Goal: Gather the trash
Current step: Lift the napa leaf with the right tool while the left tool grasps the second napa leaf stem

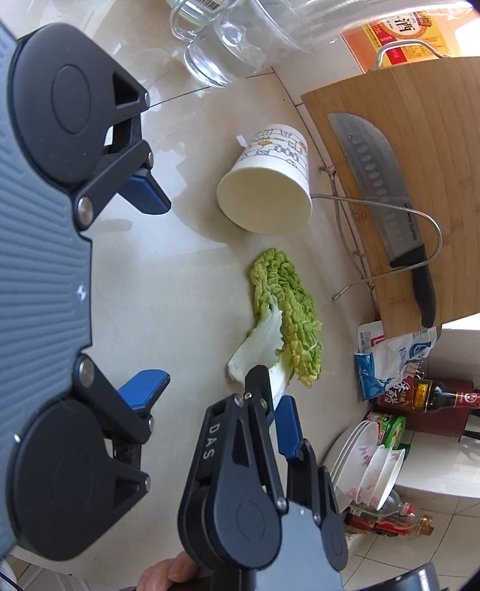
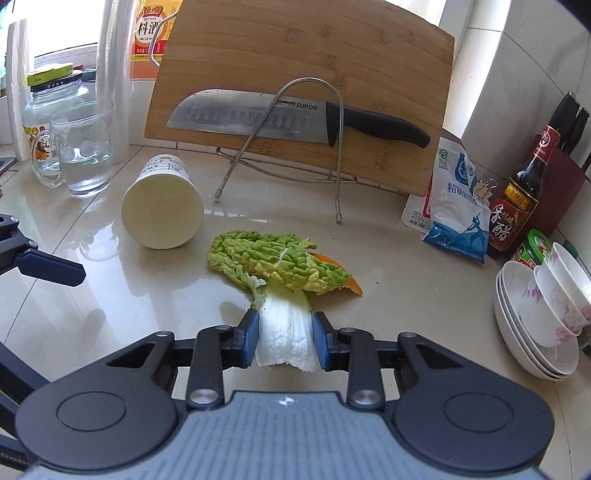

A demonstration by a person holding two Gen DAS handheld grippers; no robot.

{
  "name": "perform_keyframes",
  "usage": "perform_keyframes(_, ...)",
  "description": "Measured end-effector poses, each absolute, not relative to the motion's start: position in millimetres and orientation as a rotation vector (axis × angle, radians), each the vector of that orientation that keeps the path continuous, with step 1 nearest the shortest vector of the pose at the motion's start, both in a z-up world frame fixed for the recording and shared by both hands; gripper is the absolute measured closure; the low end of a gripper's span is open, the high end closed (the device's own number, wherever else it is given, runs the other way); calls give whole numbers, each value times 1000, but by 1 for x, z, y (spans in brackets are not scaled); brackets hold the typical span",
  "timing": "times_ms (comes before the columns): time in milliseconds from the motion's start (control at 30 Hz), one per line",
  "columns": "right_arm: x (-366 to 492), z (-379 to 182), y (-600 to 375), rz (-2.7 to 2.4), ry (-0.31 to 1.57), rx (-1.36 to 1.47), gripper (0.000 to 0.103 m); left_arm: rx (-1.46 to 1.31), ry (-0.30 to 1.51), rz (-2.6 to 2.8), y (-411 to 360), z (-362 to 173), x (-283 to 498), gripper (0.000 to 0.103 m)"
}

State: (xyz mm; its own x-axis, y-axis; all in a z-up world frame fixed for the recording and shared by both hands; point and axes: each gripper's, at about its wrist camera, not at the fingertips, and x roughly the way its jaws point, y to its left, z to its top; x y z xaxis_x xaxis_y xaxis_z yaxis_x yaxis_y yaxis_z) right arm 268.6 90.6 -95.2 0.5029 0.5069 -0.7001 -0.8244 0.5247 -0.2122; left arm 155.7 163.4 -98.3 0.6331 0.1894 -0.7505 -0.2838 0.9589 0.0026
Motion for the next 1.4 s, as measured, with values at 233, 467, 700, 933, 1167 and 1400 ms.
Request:
perform_keyframes(233,269,-80,59,810,612,-549,67,-107,829,224,162,-98,175,12)
perform_keyframes(467,275,-77,31,750,630,-531,67,-134,798,222,168,-94,202,12)
perform_keyframes(700,279,-80,16,715,650,-507,67,-304,791,246,172,-94,231,15)
perform_keyframes(933,285,-83,8,712,656,-483,67,-483,816,292,183,-105,250,32)
perform_keyframes(1167,291,-86,7,728,649,-475,67,-573,796,334,187,-111,266,34)
perform_keyframes(1400,296,-87,6,732,648,-460,67,-500,779,350,184,-112,286,51)
